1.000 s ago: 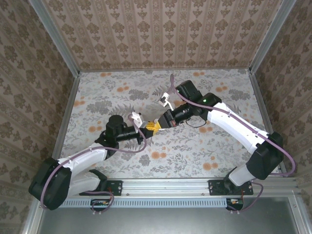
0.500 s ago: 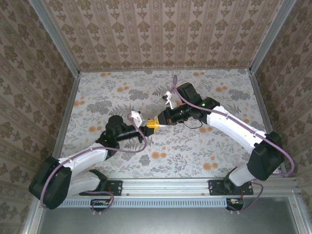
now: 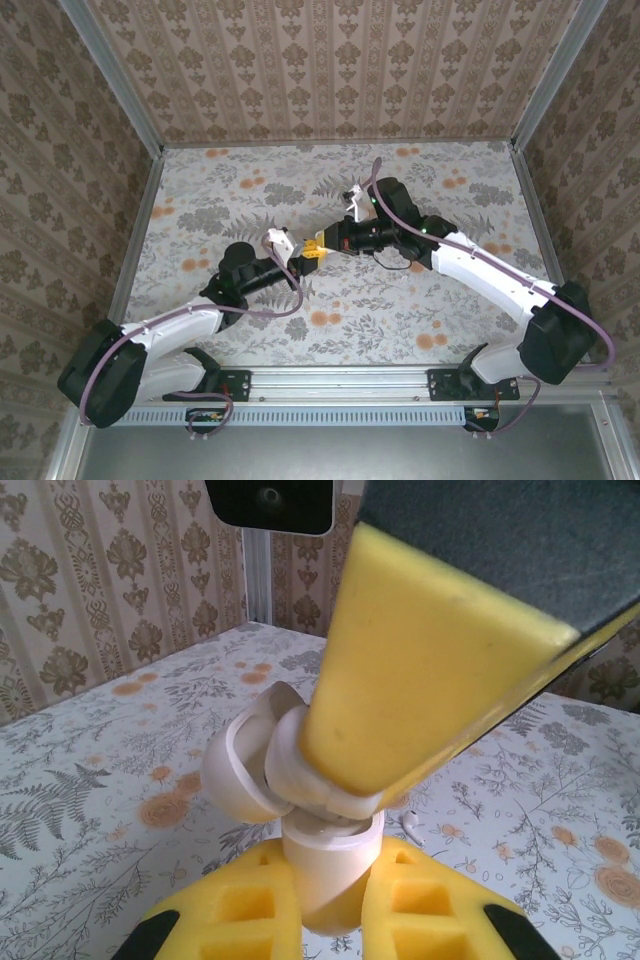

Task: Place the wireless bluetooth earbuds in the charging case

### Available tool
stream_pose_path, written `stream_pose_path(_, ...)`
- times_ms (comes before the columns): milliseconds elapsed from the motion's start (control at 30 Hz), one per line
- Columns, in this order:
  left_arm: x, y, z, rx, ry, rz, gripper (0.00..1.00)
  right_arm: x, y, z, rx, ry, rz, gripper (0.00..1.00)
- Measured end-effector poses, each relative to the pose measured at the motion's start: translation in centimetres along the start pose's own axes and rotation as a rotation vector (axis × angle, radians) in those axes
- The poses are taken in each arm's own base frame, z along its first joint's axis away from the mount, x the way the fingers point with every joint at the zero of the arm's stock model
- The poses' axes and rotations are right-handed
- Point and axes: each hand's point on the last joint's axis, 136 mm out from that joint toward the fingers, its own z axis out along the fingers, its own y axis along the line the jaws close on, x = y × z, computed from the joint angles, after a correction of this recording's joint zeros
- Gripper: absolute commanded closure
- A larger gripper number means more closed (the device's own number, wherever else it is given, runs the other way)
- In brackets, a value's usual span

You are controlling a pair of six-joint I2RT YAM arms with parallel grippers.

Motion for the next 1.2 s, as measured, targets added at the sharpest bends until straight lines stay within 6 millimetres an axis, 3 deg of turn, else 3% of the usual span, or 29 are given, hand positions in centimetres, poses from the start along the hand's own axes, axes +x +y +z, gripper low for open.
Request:
stream_pose_path(333, -0.9, 0.1, 0.1, -0.041, -0.046, 0.022, 1.00, -1.4, 1.9, -0.4, -0.123, -0.096, 0.112, 0.93)
stream_pose_path(767, -1.6, 1.1, -0.1, -0.107, -0.080, 0.033, 1.00, -1.5, 1.5, -0.3, -0.163, -0.123, 0.210, 0.95)
stream_pose_path(1200, -2.3, 1.4, -0.1, -0.128, -0.108, 0.035, 1.00, -2.0, 2.5, -0.2, -0.223, -0.147, 0.228, 0.95)
